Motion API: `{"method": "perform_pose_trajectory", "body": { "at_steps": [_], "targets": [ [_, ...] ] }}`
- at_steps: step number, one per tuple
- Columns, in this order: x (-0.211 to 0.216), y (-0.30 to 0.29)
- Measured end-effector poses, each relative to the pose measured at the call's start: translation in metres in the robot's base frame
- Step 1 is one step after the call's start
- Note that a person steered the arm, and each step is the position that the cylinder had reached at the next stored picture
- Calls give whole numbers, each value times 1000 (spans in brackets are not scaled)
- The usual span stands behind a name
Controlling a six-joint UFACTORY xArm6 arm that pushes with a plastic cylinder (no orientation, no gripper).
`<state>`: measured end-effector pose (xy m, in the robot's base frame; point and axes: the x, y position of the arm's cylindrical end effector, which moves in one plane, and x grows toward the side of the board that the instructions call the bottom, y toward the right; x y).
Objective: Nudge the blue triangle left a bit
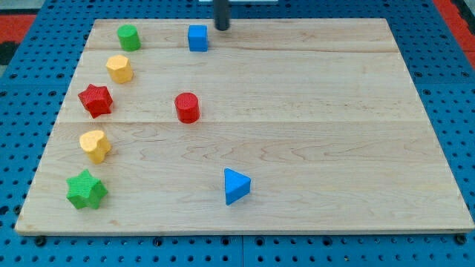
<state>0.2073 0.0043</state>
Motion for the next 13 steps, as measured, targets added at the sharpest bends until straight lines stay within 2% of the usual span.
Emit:
{"method": "perform_pose_trajectory", "body": {
  "at_steps": [1,3,4,5,6,7,8,9,11,13],
  "targets": [
    [1,76],
    [2,87],
    [37,117],
    [102,163],
    [109,166],
    [143,168],
    [241,169],
    [314,159],
    [340,83],
    [358,47]
  ]
}}
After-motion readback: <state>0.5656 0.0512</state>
